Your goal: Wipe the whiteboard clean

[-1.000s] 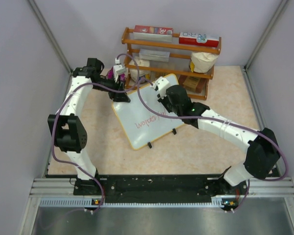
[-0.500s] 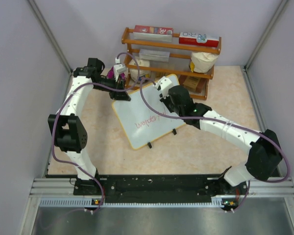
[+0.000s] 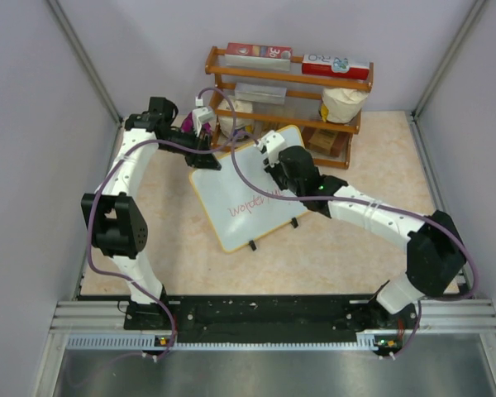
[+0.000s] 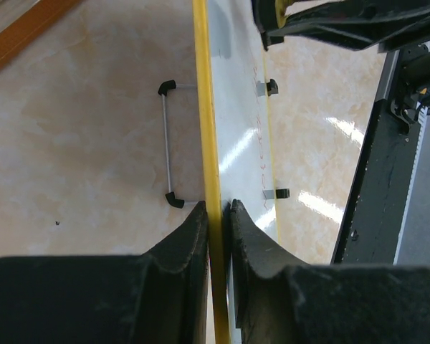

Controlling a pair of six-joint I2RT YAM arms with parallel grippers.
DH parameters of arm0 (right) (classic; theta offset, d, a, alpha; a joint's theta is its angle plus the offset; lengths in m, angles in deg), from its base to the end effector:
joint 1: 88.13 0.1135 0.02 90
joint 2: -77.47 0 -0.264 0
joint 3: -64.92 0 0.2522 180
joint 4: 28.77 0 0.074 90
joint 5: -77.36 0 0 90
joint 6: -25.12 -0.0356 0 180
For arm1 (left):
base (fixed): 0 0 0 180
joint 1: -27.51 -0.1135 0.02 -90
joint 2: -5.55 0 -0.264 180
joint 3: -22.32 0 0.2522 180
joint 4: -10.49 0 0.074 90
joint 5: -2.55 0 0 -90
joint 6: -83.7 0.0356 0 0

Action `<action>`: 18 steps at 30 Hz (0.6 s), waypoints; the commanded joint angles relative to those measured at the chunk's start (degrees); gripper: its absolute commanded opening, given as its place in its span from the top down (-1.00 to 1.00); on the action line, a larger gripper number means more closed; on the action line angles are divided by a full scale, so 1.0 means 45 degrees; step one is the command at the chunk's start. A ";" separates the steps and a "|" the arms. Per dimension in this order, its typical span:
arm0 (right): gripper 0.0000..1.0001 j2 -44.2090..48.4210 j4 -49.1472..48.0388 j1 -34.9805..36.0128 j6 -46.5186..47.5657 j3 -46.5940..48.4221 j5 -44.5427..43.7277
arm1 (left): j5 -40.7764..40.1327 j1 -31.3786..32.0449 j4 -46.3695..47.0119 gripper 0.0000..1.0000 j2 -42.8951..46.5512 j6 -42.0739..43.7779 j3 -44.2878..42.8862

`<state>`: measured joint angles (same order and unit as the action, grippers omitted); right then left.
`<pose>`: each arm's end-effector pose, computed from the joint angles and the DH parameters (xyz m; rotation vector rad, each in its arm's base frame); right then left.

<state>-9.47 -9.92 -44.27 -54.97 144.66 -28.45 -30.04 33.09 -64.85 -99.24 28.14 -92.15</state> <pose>0.2615 0.2379 0.2980 -0.7501 1.8631 0.0990 0.3697 -0.0663 0.3263 1.0334 2.0506 -1.0868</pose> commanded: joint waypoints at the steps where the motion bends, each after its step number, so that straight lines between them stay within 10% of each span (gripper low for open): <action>1: 1.00 -0.0912 -0.1032 0.0292 0.0083 0.0241 0.0466 | -0.0374 0.0321 0.0911 1.00 0.0533 0.0200 0.0113; 18: 1.00 -0.2282 -0.1443 0.2909 -0.0386 0.0651 0.0487 | -0.0804 0.0810 0.1634 1.00 0.1334 -0.0309 0.0641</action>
<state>-16.59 -15.23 -34.07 -54.60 144.88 -29.24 -34.65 34.73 -61.38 -96.18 24.42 -89.94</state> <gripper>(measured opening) 0.189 0.187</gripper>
